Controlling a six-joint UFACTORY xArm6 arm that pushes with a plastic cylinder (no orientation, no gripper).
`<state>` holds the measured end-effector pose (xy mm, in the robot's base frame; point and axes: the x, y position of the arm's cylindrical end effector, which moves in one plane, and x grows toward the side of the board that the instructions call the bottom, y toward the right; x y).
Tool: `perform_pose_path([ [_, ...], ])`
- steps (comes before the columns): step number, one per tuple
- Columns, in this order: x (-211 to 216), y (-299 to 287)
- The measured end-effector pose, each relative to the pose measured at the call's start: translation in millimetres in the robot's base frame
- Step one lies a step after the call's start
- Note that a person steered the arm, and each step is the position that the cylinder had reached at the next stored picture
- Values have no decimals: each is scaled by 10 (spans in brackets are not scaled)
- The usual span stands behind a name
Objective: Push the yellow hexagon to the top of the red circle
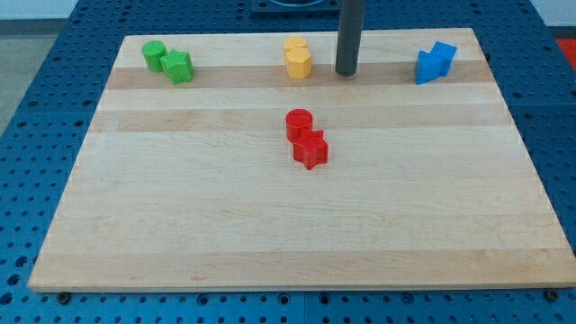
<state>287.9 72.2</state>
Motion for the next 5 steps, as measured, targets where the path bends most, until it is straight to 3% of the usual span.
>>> perform_pose_path([
  [1,-466,-24],
  [5,-955,-449],
])
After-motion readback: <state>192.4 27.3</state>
